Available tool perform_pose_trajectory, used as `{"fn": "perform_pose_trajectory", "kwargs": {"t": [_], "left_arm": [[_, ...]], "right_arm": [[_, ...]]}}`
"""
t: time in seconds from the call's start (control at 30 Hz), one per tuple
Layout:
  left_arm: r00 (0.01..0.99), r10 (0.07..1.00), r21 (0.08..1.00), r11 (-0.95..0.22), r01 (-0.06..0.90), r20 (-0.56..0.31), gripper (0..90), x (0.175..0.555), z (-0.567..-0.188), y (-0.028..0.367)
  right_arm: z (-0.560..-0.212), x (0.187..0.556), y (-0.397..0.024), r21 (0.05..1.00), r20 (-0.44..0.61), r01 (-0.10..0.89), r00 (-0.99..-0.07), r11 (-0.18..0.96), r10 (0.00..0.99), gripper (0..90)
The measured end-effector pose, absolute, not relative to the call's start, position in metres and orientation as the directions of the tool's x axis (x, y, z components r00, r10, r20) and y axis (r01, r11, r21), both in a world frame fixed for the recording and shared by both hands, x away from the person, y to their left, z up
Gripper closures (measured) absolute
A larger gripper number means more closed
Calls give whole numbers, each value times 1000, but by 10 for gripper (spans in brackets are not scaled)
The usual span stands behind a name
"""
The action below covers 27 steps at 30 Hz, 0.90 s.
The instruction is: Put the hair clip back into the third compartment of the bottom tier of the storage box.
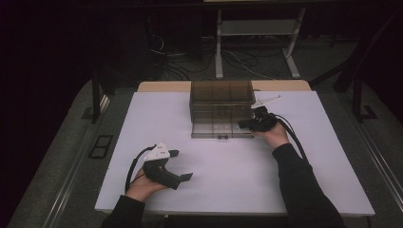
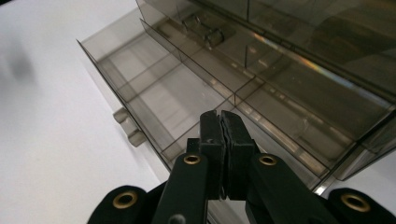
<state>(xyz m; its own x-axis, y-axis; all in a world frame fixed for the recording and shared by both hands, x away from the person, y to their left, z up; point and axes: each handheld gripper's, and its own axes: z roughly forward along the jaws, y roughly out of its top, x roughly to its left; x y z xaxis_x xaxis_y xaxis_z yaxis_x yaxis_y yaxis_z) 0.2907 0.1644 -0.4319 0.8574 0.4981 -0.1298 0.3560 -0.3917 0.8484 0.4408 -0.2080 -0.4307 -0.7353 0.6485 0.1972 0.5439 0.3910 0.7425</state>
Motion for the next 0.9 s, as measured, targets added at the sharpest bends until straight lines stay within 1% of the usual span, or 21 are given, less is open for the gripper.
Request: {"fn": "perform_pose_trajectory", "kwargs": {"t": [0.53, 0.9], "left_arm": [[858, 497, 850, -389, 355, -130, 0, 291, -432, 164], [858, 497, 850, -390, 355, -130, 0, 291, -432, 165]], "right_arm": [[-441, 445, -201, 704, 155, 557, -725, 440, 671, 868], [-443, 445, -200, 699, 149, 560, -722, 445, 676, 851]]}}
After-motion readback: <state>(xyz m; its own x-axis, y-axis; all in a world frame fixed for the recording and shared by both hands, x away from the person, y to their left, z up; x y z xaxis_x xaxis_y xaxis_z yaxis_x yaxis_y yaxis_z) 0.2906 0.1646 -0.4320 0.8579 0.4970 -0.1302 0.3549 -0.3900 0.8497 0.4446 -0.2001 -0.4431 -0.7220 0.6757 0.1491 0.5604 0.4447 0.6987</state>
